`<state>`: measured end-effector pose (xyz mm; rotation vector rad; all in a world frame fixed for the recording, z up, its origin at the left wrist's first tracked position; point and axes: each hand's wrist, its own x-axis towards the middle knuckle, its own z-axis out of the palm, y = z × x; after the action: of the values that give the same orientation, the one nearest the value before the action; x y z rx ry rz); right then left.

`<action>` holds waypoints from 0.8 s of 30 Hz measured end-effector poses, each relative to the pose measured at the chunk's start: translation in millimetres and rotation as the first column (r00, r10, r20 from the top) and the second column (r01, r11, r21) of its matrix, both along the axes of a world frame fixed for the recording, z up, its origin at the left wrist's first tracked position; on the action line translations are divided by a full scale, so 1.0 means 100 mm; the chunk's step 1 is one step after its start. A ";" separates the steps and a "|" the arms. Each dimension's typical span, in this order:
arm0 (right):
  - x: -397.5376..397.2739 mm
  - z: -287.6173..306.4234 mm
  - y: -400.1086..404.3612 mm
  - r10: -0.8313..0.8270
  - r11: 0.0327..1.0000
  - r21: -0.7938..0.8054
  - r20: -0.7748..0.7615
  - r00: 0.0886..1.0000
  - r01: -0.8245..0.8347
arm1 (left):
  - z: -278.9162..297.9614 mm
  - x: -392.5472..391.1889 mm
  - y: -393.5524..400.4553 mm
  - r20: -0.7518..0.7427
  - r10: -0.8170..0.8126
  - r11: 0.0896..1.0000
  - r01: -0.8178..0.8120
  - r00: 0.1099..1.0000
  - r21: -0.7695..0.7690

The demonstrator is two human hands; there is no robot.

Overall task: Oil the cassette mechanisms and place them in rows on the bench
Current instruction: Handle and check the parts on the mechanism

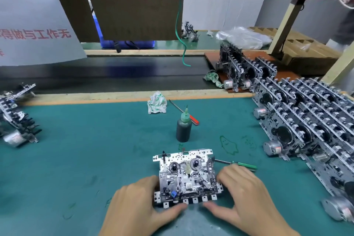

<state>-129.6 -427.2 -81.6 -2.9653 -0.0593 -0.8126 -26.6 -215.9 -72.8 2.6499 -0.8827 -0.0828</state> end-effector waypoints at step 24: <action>-0.03 -0.07 0.04 -0.034 0.999 0.042 0.038 0.999 0.032 | -0.10 -0.05 0.03 0.189 -0.216 0.940 0.256 0.958 -0.226</action>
<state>-132.8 -422.8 -89.0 -2.9198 0.0044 -0.8644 -31.6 -212.5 -82.8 2.3331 -1.1806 0.1765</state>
